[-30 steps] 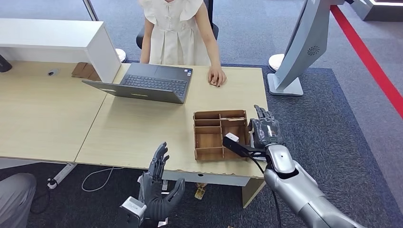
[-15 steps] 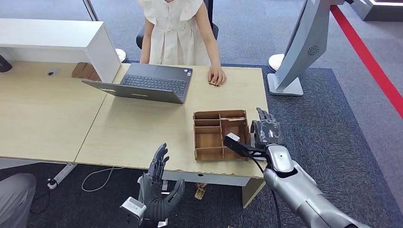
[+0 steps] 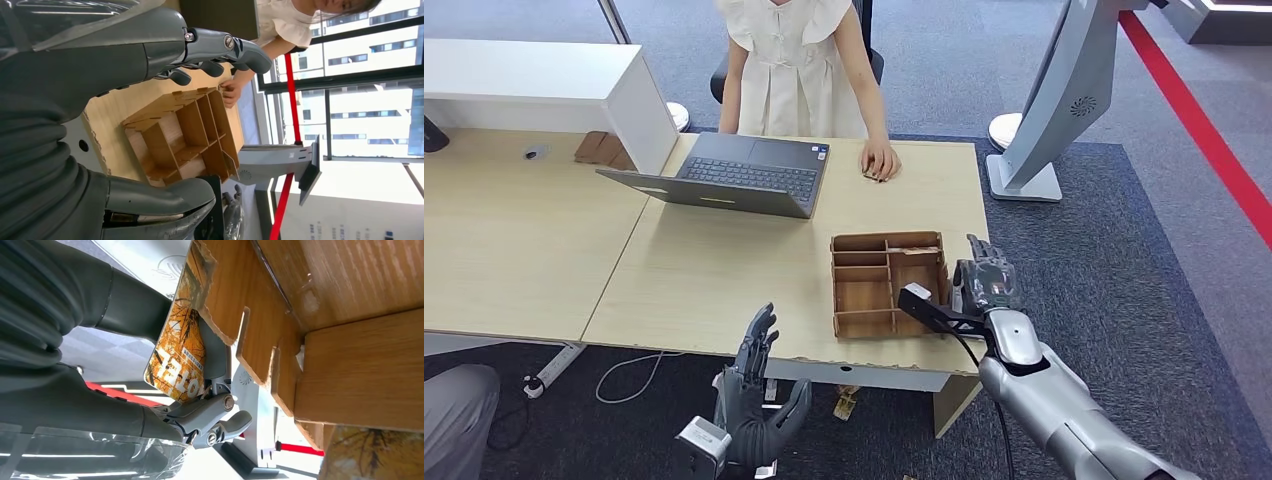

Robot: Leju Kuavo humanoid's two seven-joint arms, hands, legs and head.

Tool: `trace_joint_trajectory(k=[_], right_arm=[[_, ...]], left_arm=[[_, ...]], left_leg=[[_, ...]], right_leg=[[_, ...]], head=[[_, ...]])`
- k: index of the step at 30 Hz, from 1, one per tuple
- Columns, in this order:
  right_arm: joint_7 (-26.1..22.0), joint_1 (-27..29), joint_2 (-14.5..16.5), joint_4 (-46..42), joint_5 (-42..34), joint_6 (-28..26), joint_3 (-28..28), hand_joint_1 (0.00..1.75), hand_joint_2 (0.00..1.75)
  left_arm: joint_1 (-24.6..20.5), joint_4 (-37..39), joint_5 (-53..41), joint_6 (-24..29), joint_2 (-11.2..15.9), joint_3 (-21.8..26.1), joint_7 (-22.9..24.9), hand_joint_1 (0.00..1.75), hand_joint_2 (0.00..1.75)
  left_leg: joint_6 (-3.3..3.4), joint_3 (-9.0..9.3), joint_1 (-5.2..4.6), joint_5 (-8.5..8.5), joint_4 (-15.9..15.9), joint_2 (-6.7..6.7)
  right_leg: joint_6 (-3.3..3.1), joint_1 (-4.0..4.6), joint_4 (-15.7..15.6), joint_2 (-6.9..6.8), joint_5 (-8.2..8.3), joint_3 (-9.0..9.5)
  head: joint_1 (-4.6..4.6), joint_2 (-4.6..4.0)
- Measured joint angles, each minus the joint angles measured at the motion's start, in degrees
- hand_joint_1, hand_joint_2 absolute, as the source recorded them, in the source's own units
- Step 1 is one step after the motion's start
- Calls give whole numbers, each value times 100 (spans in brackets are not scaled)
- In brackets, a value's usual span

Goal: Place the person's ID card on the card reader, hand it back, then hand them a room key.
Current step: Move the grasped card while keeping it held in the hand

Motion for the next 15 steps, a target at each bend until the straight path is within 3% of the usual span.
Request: trace_joint_trajectory(k=[15], right_arm=[[-92, -72, 120, 237, -113, -158, 0, 175, 175]], left_arm=[[20, -30, -46, 90, 5, 14, 4, 0, 175]], left_leg=[[0, 0, 0, 0, 0, 0]], right_leg=[[0, 0, 0, 0, 0, 0]], head=[[-1, 0]])
